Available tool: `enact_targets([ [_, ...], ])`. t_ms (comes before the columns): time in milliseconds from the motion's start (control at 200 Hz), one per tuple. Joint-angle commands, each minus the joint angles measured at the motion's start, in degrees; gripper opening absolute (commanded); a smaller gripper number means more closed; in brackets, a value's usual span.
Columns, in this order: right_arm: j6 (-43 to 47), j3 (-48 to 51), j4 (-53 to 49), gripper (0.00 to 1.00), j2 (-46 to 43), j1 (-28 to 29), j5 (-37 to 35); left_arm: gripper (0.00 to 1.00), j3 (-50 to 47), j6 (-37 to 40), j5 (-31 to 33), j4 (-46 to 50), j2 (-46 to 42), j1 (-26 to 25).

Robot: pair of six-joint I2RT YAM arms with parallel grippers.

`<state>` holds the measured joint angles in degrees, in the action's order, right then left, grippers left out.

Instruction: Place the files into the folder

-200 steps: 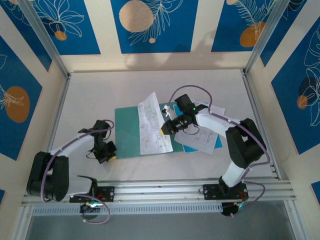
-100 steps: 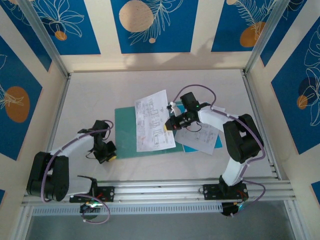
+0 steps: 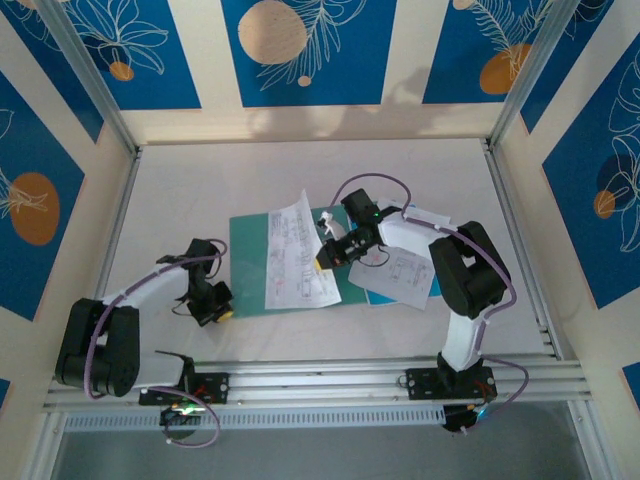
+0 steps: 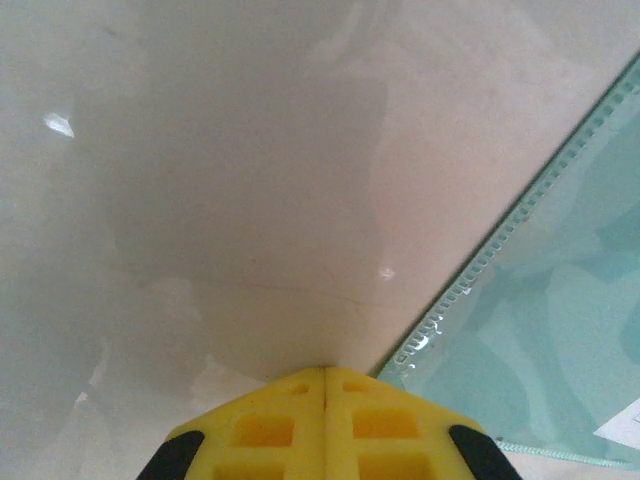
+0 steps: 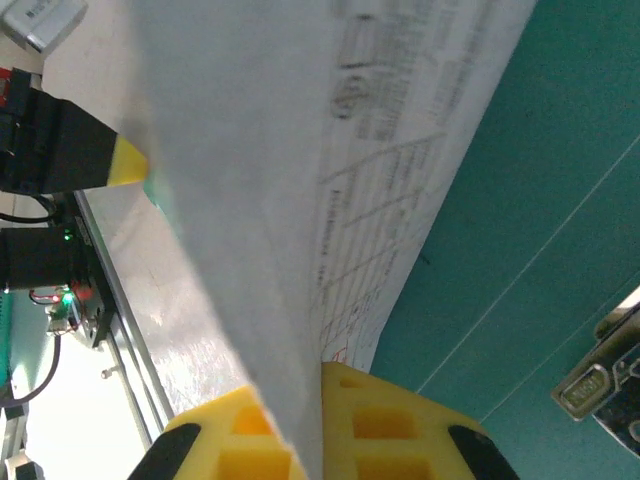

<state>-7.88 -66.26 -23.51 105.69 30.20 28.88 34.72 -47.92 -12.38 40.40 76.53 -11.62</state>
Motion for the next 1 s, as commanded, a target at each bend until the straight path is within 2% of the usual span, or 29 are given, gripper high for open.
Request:
enact_targets([
  [0,-1.9,-1.6,1.3,0.00,1.8,-0.1,2.7,0.00,-1.4,0.4,-1.7,-5.7,2.8,0.2],
  [225,-6.7,-0.9,6.3,0.00,3.6,-1.6,3.2,0.00,-1.4,0.5,-1.9,-5.5,2.7,0.2],
  [520,-7.1,-3.4,5.5,0.00,6.7,0.2,3.5,0.00,-1.1,0.6,-2.0,-5.2,2.8,0.2],
  [995,-14.6,-3.7,12.1,0.00,9.6,2.3,4.4,0.00,-1.6,0.8,-2.0,-5.1,2.3,0.2],
])
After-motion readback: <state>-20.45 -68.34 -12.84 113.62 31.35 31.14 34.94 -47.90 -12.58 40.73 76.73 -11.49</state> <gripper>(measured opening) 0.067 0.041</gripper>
